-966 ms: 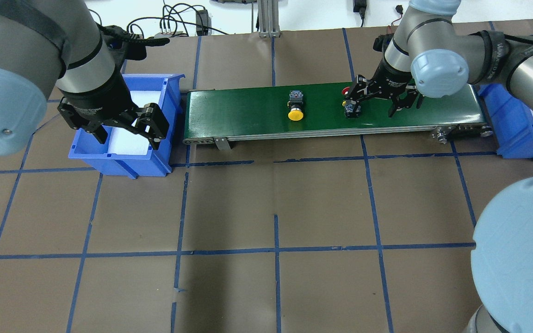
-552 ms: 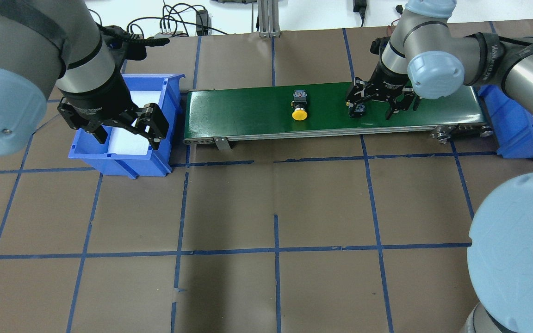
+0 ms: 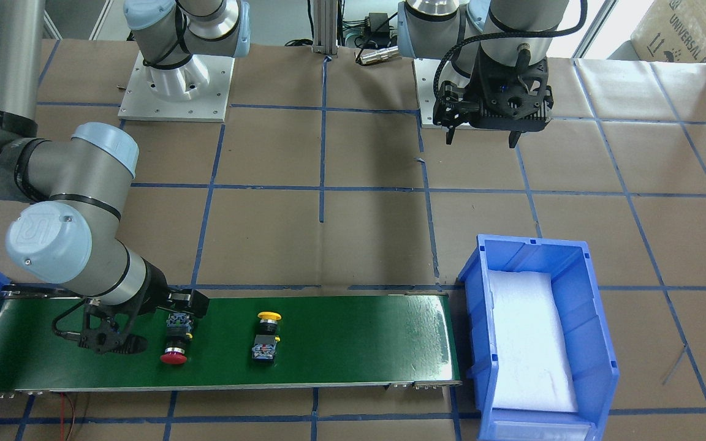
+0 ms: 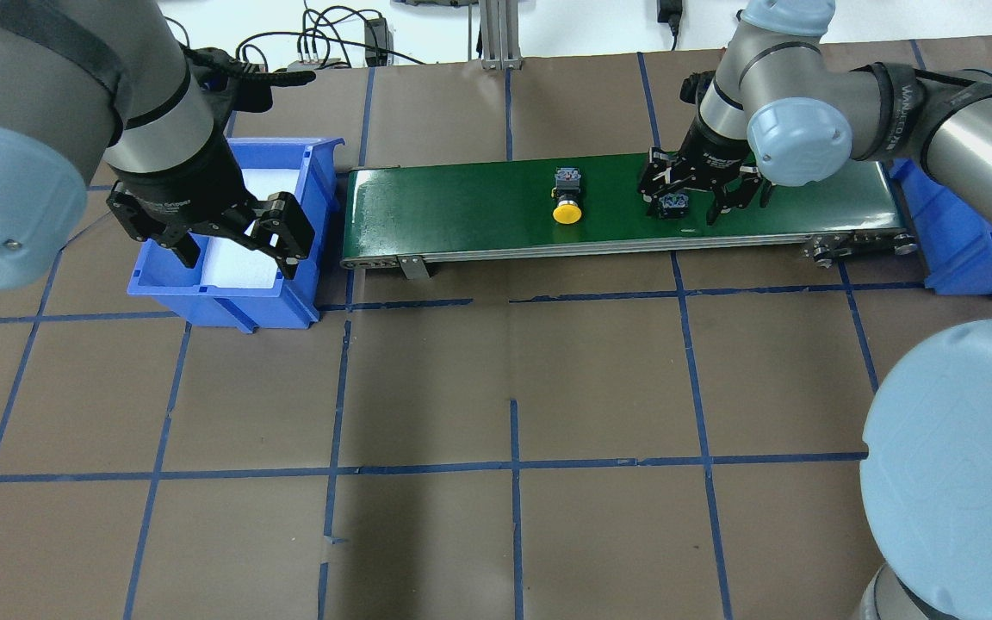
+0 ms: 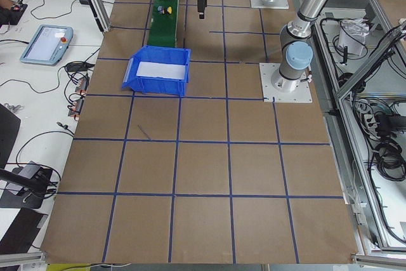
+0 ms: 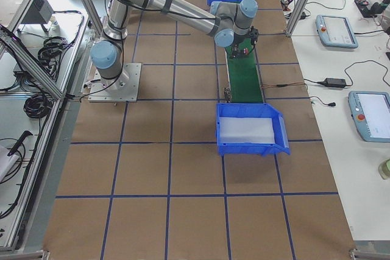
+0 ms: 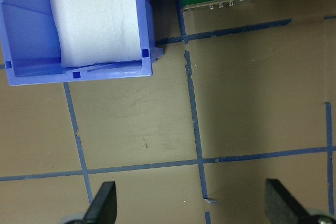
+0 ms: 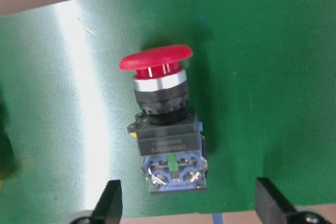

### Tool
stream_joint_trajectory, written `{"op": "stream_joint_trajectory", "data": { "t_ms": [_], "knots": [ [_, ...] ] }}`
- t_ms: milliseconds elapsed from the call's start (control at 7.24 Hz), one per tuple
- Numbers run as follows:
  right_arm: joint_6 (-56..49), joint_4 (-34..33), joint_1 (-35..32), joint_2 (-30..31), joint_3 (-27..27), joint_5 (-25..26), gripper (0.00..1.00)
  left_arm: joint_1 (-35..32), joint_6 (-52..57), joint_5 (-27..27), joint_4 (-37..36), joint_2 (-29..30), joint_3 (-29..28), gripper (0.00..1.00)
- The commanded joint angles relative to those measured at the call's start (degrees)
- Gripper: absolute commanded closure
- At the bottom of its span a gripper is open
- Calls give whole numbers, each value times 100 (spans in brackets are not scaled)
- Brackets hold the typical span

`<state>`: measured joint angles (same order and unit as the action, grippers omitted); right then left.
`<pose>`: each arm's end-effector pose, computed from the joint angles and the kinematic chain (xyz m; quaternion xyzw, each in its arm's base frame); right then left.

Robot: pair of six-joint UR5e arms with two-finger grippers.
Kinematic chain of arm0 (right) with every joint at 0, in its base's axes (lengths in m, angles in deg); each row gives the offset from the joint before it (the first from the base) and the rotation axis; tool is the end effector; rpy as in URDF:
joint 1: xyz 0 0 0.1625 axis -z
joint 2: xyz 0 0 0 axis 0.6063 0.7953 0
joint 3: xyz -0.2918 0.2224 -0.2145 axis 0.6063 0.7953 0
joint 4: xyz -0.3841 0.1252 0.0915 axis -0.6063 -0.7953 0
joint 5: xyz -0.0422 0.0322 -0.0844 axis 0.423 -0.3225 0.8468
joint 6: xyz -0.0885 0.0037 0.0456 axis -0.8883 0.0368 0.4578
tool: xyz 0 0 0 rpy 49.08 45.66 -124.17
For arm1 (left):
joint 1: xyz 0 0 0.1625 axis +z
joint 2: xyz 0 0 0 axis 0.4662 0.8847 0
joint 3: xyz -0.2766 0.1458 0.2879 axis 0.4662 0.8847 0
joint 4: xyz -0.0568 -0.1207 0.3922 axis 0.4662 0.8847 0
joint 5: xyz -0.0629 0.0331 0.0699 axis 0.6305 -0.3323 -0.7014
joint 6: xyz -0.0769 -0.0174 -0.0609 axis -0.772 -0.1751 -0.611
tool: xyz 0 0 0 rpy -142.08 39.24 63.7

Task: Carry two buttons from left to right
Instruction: 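Grasp the red button with the right gripper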

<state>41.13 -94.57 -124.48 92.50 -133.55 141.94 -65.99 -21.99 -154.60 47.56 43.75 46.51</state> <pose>0.1145 -0.6444 0.2510 0.0734 0.9945 0.0392 0.0640 -0.1537 -0.4518 0.4757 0.0638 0.9966 0.0204 0.0488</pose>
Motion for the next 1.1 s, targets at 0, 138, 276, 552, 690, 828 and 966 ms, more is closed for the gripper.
{"op": "stream_joint_trajectory", "data": {
  "t_ms": [0,138,276,552,690,828,966],
  "knots": [
    [-82,-260,6,-39,18,75,37,0,8,-4,0,0,0,0],
    [-108,-315,7,-40,1,93,37,0,-1,5,0,0,0,0],
    [-109,-324,7,-40,18,102,42,0,-1,5,0,0,0,0],
    [-153,-341,15,-57,71,312,68,0,8,-4,0,0,0,0],
    [-161,-333,24,-48,167,426,72,0,8,5,0,0,0,0],
    [-188,-255,24,-14,263,541,73,0,8,-4,0,0,0,0],
    [-205,-219,59,4,447,646,73,0,8,-4,0,0,0,0]
  ]
}}
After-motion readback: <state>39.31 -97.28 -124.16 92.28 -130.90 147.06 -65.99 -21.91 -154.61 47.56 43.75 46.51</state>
